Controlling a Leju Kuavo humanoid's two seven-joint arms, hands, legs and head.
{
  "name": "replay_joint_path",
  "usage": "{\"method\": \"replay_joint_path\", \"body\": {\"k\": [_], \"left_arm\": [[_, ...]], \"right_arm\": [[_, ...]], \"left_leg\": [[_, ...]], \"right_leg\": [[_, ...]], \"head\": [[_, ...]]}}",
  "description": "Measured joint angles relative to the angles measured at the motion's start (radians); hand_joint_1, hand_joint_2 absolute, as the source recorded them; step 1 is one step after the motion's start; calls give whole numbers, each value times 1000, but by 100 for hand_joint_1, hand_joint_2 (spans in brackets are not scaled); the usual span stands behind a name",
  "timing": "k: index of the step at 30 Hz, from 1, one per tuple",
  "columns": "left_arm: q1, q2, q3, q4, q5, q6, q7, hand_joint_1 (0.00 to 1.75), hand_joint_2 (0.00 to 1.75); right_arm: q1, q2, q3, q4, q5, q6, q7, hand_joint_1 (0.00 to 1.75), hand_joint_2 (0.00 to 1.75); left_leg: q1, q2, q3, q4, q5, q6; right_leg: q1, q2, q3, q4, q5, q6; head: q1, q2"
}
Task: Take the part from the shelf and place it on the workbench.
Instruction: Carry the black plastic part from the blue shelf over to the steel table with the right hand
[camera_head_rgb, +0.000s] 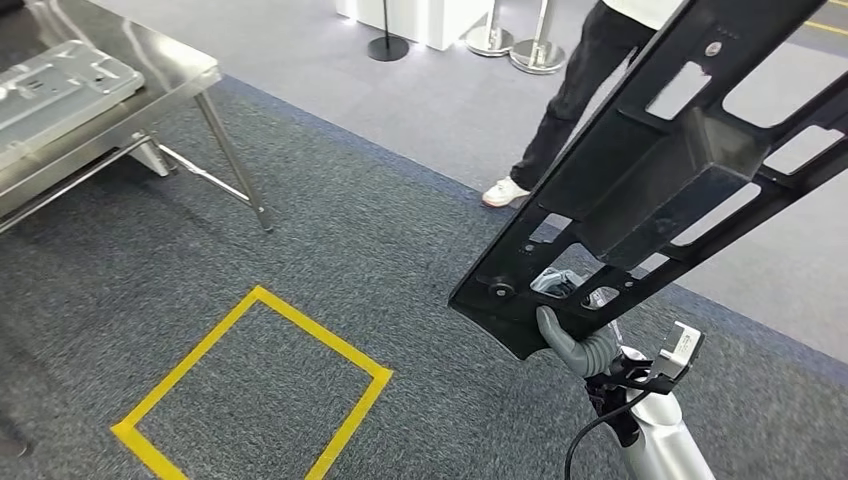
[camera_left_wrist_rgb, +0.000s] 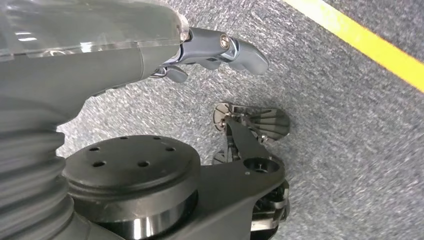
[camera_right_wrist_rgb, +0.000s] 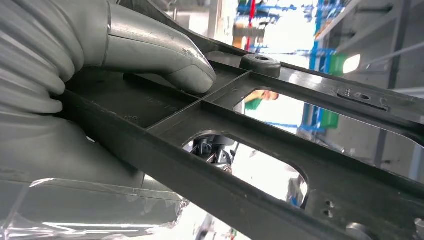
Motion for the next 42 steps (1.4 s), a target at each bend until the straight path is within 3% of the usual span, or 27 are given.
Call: {"method": "replay_joint_path", "body": {"k": [2,4,6,8,10,11,12,13,14,16,17,19,20,22,24,25,26,27,28,29,31,33,35,37,39,41,42], "left_arm": [[-1,0,0,0,-2,0,0,0,175],[1,0,0,0,-4,0,0,0,175],[2,1,0,0,-5,0,0,0,175],[0,1,0,0,-4,0,0,0,175],[-3,1,0,0,0,0,0,0,175],[-4,1,0,0,1,0,0,0,175],[-3,1,0,0,3,0,-1,0,175],[-3,1,0,0,5,0,-2,0,175],[-5,1,1,0,7,0,-3,0,175],[-11,1,1,0,10,0,-5,0,175],[-13,1,1,0,10,0,-6,0,175],[-16,1,1,0,10,1,-6,0,175],[-15,1,1,0,11,2,-6,0,175],[-17,1,2,0,12,4,-10,0,175],[-21,1,2,0,13,7,-15,0,175],[-22,0,2,0,13,8,-17,0,175],[-22,0,2,0,14,8,-18,0,175],[-22,0,2,0,14,8,-18,0,175],[-21,0,2,0,14,8,-18,0,175],[-21,0,2,0,13,8,-18,0,175],[-21,0,2,0,12,8,-18,0,175],[-19,0,2,0,11,8,-18,0,175],[-13,0,2,0,11,9,-18,0,175],[-7,1,2,0,11,9,-17,0,175],[-7,1,2,0,11,10,-17,0,175],[-7,1,2,0,11,10,-17,0,175],[-6,1,2,0,11,10,-17,0,175]], "right_arm": [[0,-2,-2,0,0,0,-1,168,175],[-1,-3,-3,0,-1,0,-2,168,175],[-3,-2,-3,0,-2,0,-4,168,175],[-2,-2,-3,-1,-4,1,-5,168,175],[-3,-2,-3,0,-4,1,-5,168,175],[-4,-2,-3,0,-4,2,-5,168,175],[-7,-2,-3,1,-4,3,-5,168,175],[-11,-2,-3,2,-4,4,-5,168,175],[-15,-2,-3,3,-4,5,-6,168,175],[-23,-2,-3,3,-4,5,-7,168,175],[-26,-2,-3,3,-5,6,-7,168,175],[-28,-1,-3,3,-5,6,-8,168,175],[-30,-1,-3,3,-6,6,-8,168,175],[-36,0,-3,4,-7,6,-10,168,175],[-40,-1,-3,7,-7,7,-10,168,175],[-41,-1,-3,10,-7,7,-10,168,175],[-41,-1,-3,12,-7,7,-10,168,175],[-42,0,-3,15,-7,6,-9,168,175],[-44,0,-2,16,-7,6,-9,168,175],[-47,0,-2,17,-7,6,-9,168,175],[-53,0,-2,17,-7,6,-9,168,175],[-53,0,-2,19,-7,6,-9,168,175],[-50,0,-2,19,-8,5,-8,168,175],[-48,1,-2,18,-10,6,-9,168,175],[-45,1,-2,18,-11,6,-9,168,175],[-41,1,-2,18,-11,6,-10,168,175],[-39,1,-2,18,-11,6,-9,168,175]], "left_leg": [[2,-20,-8,5,0,-10],[5,-36,-14,3,2,-22],[3,-3,-27,29,-14,-32],[4,57,-74,131,-68,-40],[10,80,-138,258,-121,-47],[12,82,-154,290,-127,-49],[14,85,-151,284,-114,-50],[15,90,-127,239,-85,-49],[14,104,-86,164,-49,-46],[4,143,-18,35,-9,-34],[-1,155,-4,5,-5,-28],[-6,140,-4,-6,-5,-17],[-5,129,-2,-12,-2,-13],[1,109,5,-25,6,-1],[2,88,8,-29,9,6],[2,76,8,-29,9,7],[1,62,8,-28,8,8],[1,48,8,-26,7,7],[2,35,9,-23,6,6],[3,21,9,-18,3,3],[4,-4,4,-4,-4,-5],[6,-26,-5,4,-7,-17],[10,-39,-10,2,-4,-29],[7,4,-21,23,-18,-39],[7,67,-65,115,-65,-46],[12,83,-125,231,-109,-51],[13,84,-140,256,-110,-52]], "right_leg": [[0,26,19,-45,4,-6],[2,12,21,-51,7,-14],[0,-10,28,-61,10,-27],[3,-38,35,-68,10,-37],[7,-66,37,-68,8,-41],[8,-80,38,-68,6,-41],[8,-92,39,-68,5,-40],[8,-104,42,-68,3,-39],[9,-115,46,-68,0,-36],[12,-133,52,-68,-6,-28],[14,-142,55,-69,-7,-23],[16,-160,59,-72,-9,-12],[14,-162,61,-72,-12,-7],[9,-124,47,-32,-41,1],[6,-69,-14,92,-103,4],[6,-57,-52,162,-128,5],[6,-52,-80,211,-137,6],[6,-51,-92,222,-125,7],[5,-49,-86,196,-97,7],[2,-42,-62,134,-54,7],[-4,1,-10,9,0,4],[-3,30,11,-43,8,-4],[1,13,14,-49,10,-16],[0,-9,23,-59,12,-29],[4,-36,32,-65,10,-40],[9,-65,35,-65,6,-46],[11,-78,36,-65,5,-47]], "head": [[0,0],[0,0],[0,0],[0,0],[0,0],[0,0],[0,0],[0,0],[0,0],[0,0],[0,0],[0,0],[0,0],[0,0],[1,0],[1,0],[1,0],[1,0],[1,0],[1,0],[0,0],[0,0],[0,0],[0,0],[0,0],[0,0],[0,0]]}}
